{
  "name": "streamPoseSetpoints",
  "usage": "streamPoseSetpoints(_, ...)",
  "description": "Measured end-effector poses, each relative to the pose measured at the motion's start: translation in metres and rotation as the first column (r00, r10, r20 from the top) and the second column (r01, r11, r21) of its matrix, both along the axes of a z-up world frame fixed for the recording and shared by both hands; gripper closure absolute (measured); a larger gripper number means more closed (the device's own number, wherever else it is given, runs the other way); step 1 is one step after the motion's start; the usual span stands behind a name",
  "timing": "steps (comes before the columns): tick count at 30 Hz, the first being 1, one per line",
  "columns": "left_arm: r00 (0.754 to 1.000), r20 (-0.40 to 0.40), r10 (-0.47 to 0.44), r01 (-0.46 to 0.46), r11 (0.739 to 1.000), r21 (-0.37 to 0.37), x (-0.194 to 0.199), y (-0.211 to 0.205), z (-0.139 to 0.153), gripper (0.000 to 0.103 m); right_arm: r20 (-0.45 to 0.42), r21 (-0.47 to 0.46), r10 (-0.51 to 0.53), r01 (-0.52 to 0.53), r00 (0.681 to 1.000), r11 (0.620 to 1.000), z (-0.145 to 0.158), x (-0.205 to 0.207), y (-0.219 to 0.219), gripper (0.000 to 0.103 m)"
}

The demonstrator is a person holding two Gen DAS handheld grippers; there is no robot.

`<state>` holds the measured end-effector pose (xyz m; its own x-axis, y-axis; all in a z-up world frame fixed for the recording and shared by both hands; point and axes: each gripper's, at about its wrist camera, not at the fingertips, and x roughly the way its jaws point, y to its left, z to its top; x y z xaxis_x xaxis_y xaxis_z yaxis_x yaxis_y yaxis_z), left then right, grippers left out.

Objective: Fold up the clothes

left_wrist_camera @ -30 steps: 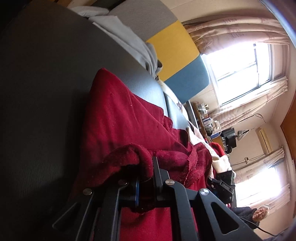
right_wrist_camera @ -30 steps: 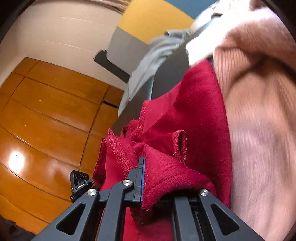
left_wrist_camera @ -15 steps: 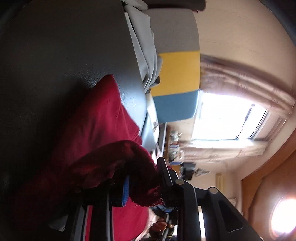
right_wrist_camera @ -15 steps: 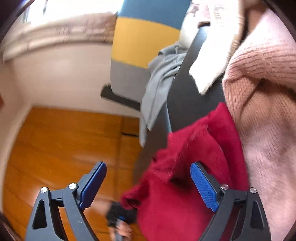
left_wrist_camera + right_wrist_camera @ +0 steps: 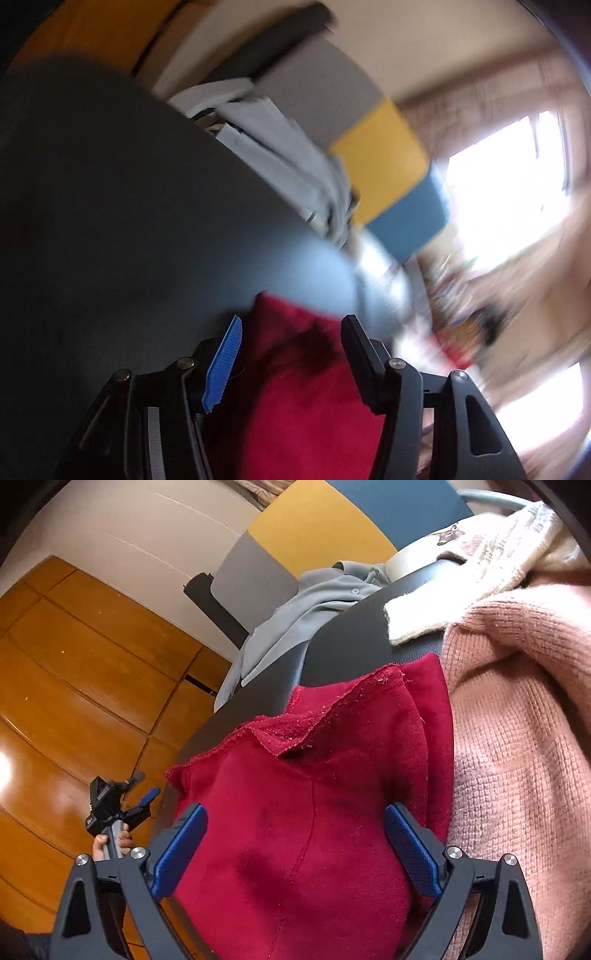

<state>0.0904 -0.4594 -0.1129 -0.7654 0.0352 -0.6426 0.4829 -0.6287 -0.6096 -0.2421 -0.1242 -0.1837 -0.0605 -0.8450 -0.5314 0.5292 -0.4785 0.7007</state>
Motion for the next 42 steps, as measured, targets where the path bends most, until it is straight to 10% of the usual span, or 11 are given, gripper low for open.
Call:
streamPoseSetpoints(7,0.961,0.185,-0.207,0.251,0.931,-0.264,-0.041,0.046,-0.016,0.046,-0.177,0.162,0.007,0.022,0.984,0.986,0.025,0.017,-0.015,0.000)
streamPoseSetpoints(15,0.932,0.240,-0.270,0.348,0.853,-0.390,-0.065,0.071,-0.024,0.041,-0.295,0.265,0.001,0.081,0.955,0.961,0.040,-0.011,-0.023,0.004)
streamPoseSetpoints(17,0.935,0.241,-0.259,0.338,0.856,-0.391,-0.069,0.069,-0.025,0.040,-0.320,0.297,0.038,0.062,0.947,0.953,0.039,-0.016,-0.032,0.014)
streamPoseSetpoints(20,0.936,0.245,-0.253,0.331,0.870,-0.365,-0.072,0.066,-0.029,0.042,-0.330,0.376,0.114,0.020,0.937,0.926,0.029,-0.018,-0.051,0.058)
streamPoseSetpoints(22,0.932,0.237,-0.275,0.342,0.884,-0.318,-0.072,0.064,-0.030,0.059,-0.344,0.474,0.158,0.026,0.926,0.880,0.018,-0.015,-0.063,0.080)
streamPoseSetpoints(23,0.931,0.228,-0.286,0.345,0.893,-0.289,-0.073,0.063,-0.031,0.087,-0.355,0.484,0.165,0.029,0.920,0.875,0.017,-0.013,-0.064,0.082)
streamPoseSetpoints(26,0.942,0.197,-0.271,0.318,0.911,-0.265,-0.067,0.065,-0.030,0.094,-0.375,0.477,0.152,0.049,0.914,0.878,0.023,-0.008,-0.059,0.094)
streamPoseSetpoints(32,0.972,-0.048,-0.228,0.209,0.944,-0.256,-0.033,0.058,0.019,0.094,-0.471,0.388,0.080,0.125,0.878,0.913,0.075,-0.005,-0.042,0.096)
streamPoseSetpoints(42,0.988,0.079,-0.131,0.143,0.977,-0.158,-0.058,0.040,-0.042,0.094,-0.259,0.299,-0.027,0.107,0.966,0.948,0.028,-0.039,-0.044,0.086)
